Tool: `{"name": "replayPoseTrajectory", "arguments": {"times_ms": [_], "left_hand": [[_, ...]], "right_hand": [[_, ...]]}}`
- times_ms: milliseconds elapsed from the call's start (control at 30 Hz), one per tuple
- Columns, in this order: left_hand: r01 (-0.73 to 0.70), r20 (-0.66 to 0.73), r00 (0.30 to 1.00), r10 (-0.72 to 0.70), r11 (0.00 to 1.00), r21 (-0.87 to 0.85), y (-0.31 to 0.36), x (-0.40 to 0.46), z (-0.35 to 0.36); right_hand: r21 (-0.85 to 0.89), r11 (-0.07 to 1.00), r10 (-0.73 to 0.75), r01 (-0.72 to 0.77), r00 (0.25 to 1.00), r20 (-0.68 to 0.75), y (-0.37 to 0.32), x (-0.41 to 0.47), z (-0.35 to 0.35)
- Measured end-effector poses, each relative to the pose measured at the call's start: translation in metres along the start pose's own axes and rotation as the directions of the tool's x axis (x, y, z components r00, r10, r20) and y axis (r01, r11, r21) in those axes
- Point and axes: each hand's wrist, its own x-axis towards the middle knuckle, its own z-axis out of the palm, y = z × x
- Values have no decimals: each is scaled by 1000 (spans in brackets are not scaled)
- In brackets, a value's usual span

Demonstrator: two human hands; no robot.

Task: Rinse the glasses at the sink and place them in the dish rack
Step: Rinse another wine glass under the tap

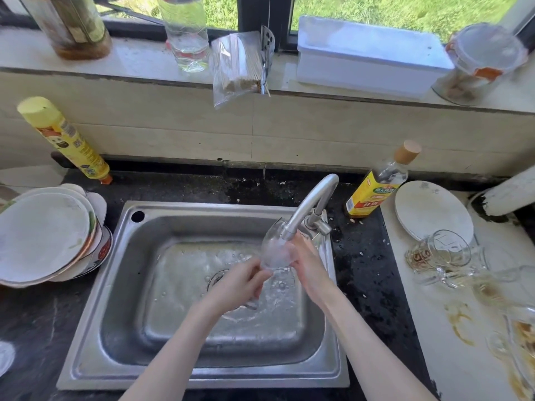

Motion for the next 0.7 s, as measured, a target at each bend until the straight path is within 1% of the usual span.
{"name": "replayPoseTrajectory", "arguments": {"times_ms": [67, 200, 267, 333, 400, 433, 533, 567, 600, 667, 700], "left_hand": [[-1, -14, 1000, 0, 999, -42, 2, 0, 6], [72, -7, 997, -74, 982, -172, 11, 1, 8], [99, 20, 995, -97, 953, -286, 13, 0, 7], [111, 15, 993, -114, 926, -359, 11, 0, 6], [107, -22, 992, -123, 927, -361, 7, 2, 6], [103, -39, 992, -124, 934, -343, 4, 3, 5], [90, -27, 994, -103, 945, -316, 3, 4, 2], [89, -25, 994, -103, 942, -324, 2, 5, 3], [84, -37, 994, -102, 941, -328, 2, 6, 3], [67, -83, 992, -96, 951, -303, 0, 6, 4], [62, -106, 990, -93, 961, -271, -2, 6, 4]], "right_hand": [[26, 999, -24, 23, 999, 37, -3, -2, -1], [61, 998, -1, -7, 993, 117, 1, -6, -4], [31, 999, 8, -12, 992, 125, 7, -8, -3], [-60, 998, 24, -17, 993, 118, 13, -7, -4], [-146, 989, 42, -20, 988, 149, 14, -7, -4], [-161, 987, 45, -16, 984, 174, 13, -7, -5], [-117, 993, 46, -17, 966, 253, 11, -7, -14], [-87, 996, 40, -19, 969, 244, 14, -5, -19], [-58, 998, 49, -39, 980, 191, 18, -2, -24], [28, 992, 127, -127, 992, -6, 25, 7, -34], [75, 982, 183, -175, 977, -110, 29, 13, -40]]}}
